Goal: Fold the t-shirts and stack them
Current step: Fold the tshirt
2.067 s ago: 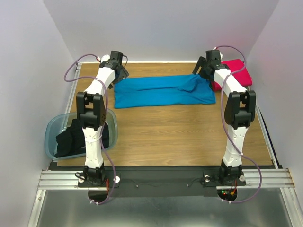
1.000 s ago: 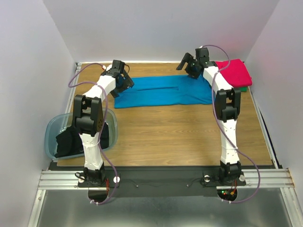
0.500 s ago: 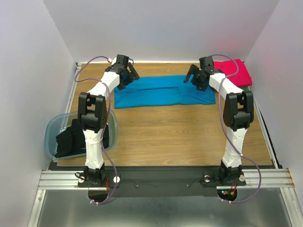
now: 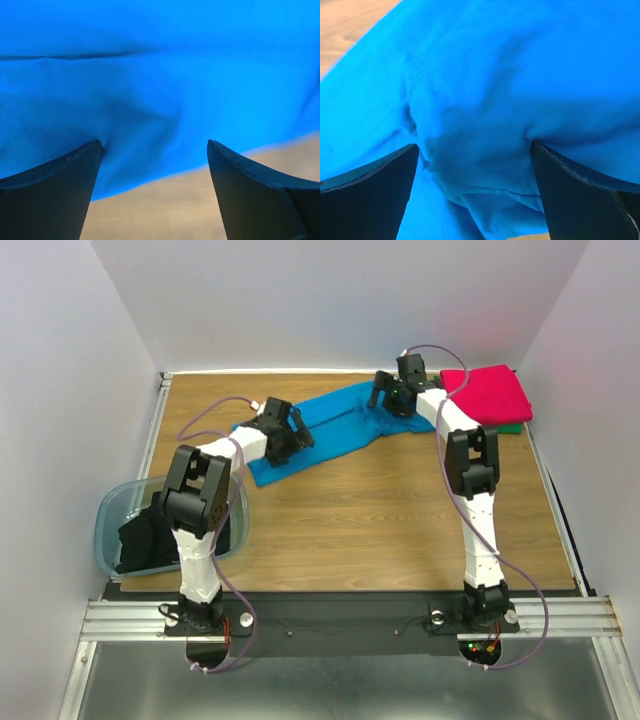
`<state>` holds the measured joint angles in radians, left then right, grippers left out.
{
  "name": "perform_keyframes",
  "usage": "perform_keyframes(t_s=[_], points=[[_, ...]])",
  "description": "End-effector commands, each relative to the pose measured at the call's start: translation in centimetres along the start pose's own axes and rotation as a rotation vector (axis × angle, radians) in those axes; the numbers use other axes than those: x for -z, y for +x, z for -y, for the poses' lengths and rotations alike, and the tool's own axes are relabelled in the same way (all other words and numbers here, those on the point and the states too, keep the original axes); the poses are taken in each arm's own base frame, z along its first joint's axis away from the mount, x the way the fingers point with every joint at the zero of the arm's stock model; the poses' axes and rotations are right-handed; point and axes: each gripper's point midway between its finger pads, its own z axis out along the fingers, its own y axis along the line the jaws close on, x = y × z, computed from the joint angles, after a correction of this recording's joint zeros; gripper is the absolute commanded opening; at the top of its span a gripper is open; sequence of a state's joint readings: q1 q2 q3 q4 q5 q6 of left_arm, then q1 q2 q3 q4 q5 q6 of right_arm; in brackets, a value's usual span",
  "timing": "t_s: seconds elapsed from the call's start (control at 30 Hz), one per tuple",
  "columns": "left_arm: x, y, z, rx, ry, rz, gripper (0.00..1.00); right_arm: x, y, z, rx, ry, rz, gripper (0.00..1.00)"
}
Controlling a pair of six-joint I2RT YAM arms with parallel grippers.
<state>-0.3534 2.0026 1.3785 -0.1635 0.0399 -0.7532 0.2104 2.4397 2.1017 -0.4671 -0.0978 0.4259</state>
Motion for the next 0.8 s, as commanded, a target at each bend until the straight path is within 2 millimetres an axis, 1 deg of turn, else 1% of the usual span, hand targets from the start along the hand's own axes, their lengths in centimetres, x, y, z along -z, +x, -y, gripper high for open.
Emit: perform_keyframes(t_s=[0.0, 0.03, 0.07, 0.1, 0.13, 0.17, 0.2, 0.23, 0.27, 0.33, 0.37, 0.4, 0.47, 0.5, 0.53, 0.57, 0.6, 0.63, 0.67, 0.7, 0.73, 0.77], points=[[1.6, 13.4, -2.1, 0.001, -0.040, -0.297, 0.98, -3.4, 0.4, -3.5, 0.133, -0.135, -0.005, 1.00], [2.1, 14.9, -2.1, 0.001, -0.037, -0.323, 0.98, -3.8, 0.2, -3.9, 0.149, -0.159, 0.000, 1.00], [2.7, 16.7, -2.1, -0.004, -0.031, -0.358, 0.98, -5.6, 1.5, -3.3, 0.158, -0.163, -0.024, 1.00], [3.9, 19.2, -2.1, 0.002, -0.031, -0.391, 0.98, -5.9, 1.3, -3.8, 0.159, -0.185, -0.018, 1.00], [4.6, 20.8, -1.9, -0.007, -0.018, -0.412, 0.98, -6.1, 0.5, -4.5, 0.165, -0.211, 0.006, 1.00], [5.4, 22.2, -1.5, -0.008, 0.001, -0.435, 0.98, -6.4, 0.5, -4.8, 0.167, -0.232, 0.008, 1.00], [6.4, 23.8, -0.8, -0.010, 0.036, -0.482, 0.98, -7.3, 1.2, -4.7, 0.150, -0.248, -0.003, 1.00], [7.8, 26.0, 0.2, -0.024, 0.072, -0.515, 0.98, -7.5, 0.9, -5.6, 0.147, -0.300, 0.015, 1.00], [8.4, 26.9, 0.6, -0.027, 0.082, -0.527, 0.98, -7.6, 1.0, -6.1, 0.122, -0.327, 0.017, 1.00], [9.5, 28.1, 2.0, -0.050, 0.118, -0.540, 0.98, -7.7, 0.4, -7.6, 0.099, -0.406, 0.052, 1.00], [10.0, 28.7, 2.7, -0.069, 0.133, -0.545, 0.99, -7.7, 0.7, -8.1, 0.080, -0.442, 0.048, 1.00], [10.3, 28.6, 3.8, -0.079, 0.155, -0.535, 0.98, -7.3, -0.1, -9.2, 0.086, -0.511, 0.081, 1.00], [10.7, 28.6, 5.0, -0.099, 0.177, -0.522, 0.98, -7.1, -0.7, -10.3, 0.071, -0.558, 0.106, 1.00], [10.9, 28.6, 5.6, -0.119, 0.188, -0.512, 0.98, -6.4, -1.7, -11.2, 0.068, -0.592, 0.131, 1.00], [11.4, 28.1, 7.0, -0.132, 0.215, -0.502, 0.98, -6.1, -2.2, -11.7, 0.069, -0.618, 0.144, 1.00], [11.7, 27.8, 7.8, -0.145, 0.230, -0.489, 0.98, -5.6, -2.7, -12.2, 0.070, -0.638, 0.152, 1.00], [12.1, 27.4, 8.6, -0.166, 0.243, -0.461, 0.98, -4.8, -3.4, -12.9, 0.084, -0.664, 0.168, 1.00], [12.8, 26.6, 10.1, -0.185, 0.270, -0.443, 0.98, -3.6, -4.2, -13.7, 0.095, -0.686, 0.180, 1.00], [13.3, 26.1, 10.8, -0.196, 0.282, -0.426, 0.98, -2.6, -4.8, -14.2, 0.111, -0.697, 0.194, 1.00], [14.1, 25.0, 11.8, -0.216, 0.285, -0.382, 0.98, -1.9, -5.0, -14.4, 0.122, -0.704, 0.195, 1.00], [14.5, 24.3, 12.1, -0.228, 0.286, -0.357, 0.98, -1.3, -5.3, -14.7, 0.129, -0.703, 0.203, 1.00], [14.9, 23.7, 12.3, -0.235, 0.281, -0.333, 0.98, 0.0, -6.1, -15.1, 0.141, -0.709, 0.219, 1.00]])
